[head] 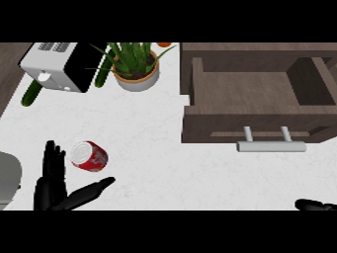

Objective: Pick up the can, place it into the drawer and close the drawer

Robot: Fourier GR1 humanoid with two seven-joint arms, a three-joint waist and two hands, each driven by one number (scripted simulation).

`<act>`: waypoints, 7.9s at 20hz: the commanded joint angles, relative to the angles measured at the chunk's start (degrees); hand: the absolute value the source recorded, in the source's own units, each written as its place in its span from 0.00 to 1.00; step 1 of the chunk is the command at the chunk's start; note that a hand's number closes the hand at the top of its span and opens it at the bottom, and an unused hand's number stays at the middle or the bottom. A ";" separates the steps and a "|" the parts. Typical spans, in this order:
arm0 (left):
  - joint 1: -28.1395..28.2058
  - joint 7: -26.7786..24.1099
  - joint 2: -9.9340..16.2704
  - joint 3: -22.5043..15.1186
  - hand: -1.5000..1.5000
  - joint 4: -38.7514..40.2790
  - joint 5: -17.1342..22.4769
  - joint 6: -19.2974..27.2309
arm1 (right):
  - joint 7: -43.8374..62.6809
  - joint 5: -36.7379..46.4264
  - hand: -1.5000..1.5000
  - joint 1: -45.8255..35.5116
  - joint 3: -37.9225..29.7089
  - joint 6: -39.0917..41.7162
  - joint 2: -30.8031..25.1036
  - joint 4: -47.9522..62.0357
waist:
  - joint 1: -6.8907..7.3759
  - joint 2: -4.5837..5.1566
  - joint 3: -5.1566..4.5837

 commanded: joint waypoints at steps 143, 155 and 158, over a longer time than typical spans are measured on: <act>-107.84 12.16 -0.26 -15.85 0.00 69.62 31.59 16.65 | -5.12 37.93 0.00 -25.29 11.48 2.93 -13.67 15.17 | -2.88 1.55 0.17; -107.31 11.67 1.33 -13.99 0.00 71.33 30.03 12.86 | -10.93 56.02 0.00 -38.65 17.96 -7.38 -11.09 44.77 | 0.32 1.00 0.08; -106.94 12.20 0.33 -13.42 0.00 69.56 29.92 14.00 | -13.81 59.33 0.00 -37.56 19.74 -14.16 -7.40 52.13 | 0.42 0.72 0.10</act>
